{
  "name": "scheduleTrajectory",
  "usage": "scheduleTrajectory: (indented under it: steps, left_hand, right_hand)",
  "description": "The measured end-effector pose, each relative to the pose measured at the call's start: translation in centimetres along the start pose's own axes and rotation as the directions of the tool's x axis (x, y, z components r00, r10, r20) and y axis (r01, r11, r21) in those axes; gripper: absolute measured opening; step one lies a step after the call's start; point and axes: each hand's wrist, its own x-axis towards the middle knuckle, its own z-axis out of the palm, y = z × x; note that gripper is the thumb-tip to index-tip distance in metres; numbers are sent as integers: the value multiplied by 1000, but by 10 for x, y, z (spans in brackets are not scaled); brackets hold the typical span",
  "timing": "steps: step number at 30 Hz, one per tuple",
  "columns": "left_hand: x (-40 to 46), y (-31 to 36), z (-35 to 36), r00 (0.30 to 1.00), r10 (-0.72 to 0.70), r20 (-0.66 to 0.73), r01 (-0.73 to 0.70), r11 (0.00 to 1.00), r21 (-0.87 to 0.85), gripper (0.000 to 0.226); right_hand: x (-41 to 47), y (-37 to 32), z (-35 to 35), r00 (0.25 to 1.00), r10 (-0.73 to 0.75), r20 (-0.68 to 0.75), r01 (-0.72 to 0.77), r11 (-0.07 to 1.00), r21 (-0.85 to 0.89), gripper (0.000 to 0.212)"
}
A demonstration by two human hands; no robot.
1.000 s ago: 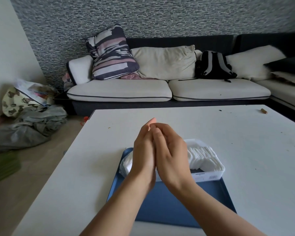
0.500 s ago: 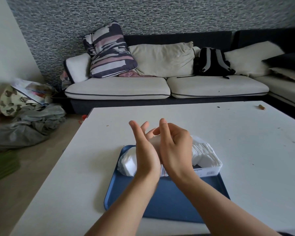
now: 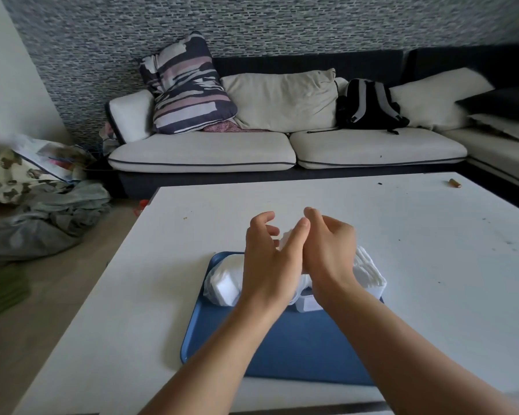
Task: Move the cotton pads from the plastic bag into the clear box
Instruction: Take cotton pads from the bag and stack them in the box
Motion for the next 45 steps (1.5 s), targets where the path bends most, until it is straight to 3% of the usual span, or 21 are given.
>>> scheduleTrajectory:
  steps: [2, 5, 8, 12, 16, 19, 21, 23, 25, 27, 30, 32, 35, 37, 39, 42, 45]
  left_hand:
    - [-5, -3, 3, 997, 71, 32, -74, 992, 106, 67]
    - [-11, -3, 6, 975, 208, 73, -219, 954, 206, 81]
    - [-3, -6, 1, 976, 208, 66, -217, 955, 202, 79]
    - [3, -3, -4, 994, 14, 109, -20, 999, 51, 51]
    - [4, -4, -1, 994, 40, 105, -34, 998, -58, 8]
    - [8, -4, -2, 999, 26, 19, -25, 996, -86, 6]
    - [10, -2, -4, 998, 52, -18, -54, 994, -98, 9]
    - [10, 0, -3, 998, 55, 35, -50, 990, -134, 15]
    - [9, 0, -2, 993, 61, 99, -50, 992, -119, 19]
    - [11, 0, -1, 990, 125, 69, -120, 990, -68, 10]
    - [21, -3, -5, 993, 117, 8, -117, 992, -50, 8]
    - [27, -5, -7, 995, 59, 83, -53, 996, -73, 11]
    - [28, -11, -3, 967, 115, 229, -100, 992, -74, 20]
    - [28, -16, 1, 933, 217, 286, -253, 963, 95, 17]
    - [29, -25, 3, 893, 312, 324, -419, 838, 348, 24]
    - [24, -36, 5, 838, 367, 404, -537, 688, 488, 29]
    - [14, -43, 14, 800, 282, 529, -580, 590, 562, 33]
  right_hand:
    - [0, 3, -1, 999, 44, 30, -43, 999, -14, 36]
    - [-3, 4, 0, 972, 132, 192, -152, 984, 93, 46]
    - [-3, -4, -3, 938, 208, 277, -246, 963, 110, 52]
    - [5, -6, -5, 989, 89, 118, -101, 990, 102, 50]
    - [6, -4, -3, 979, 74, 190, -73, 997, -12, 53]
    - [12, -7, -8, 959, 86, 271, -64, 994, -88, 54]
    - [13, -9, -14, 922, 83, 378, -27, 988, -151, 58]
    - [12, -6, -16, 880, 78, 469, -14, 990, -138, 57]
    - [11, -3, -14, 878, 87, 471, -45, 994, -99, 56]
    - [12, -4, -14, 860, 117, 497, -96, 993, -67, 57]
    - [19, -13, -29, 728, 68, 682, -8, 996, -91, 47]
    - [25, -16, -43, 673, 44, 738, 50, 993, -106, 38]
    - [42, -15, -60, 690, 91, 718, 32, 987, -156, 31]
    - [57, -11, -71, 723, 168, 670, -15, 974, -227, 30]
    - [74, -5, -82, 812, 264, 520, -83, 935, -344, 35]
    - [95, 11, -95, 914, 344, 216, -143, 771, -621, 47]
    - [98, 22, -95, 943, 315, 111, -91, 562, -822, 48]
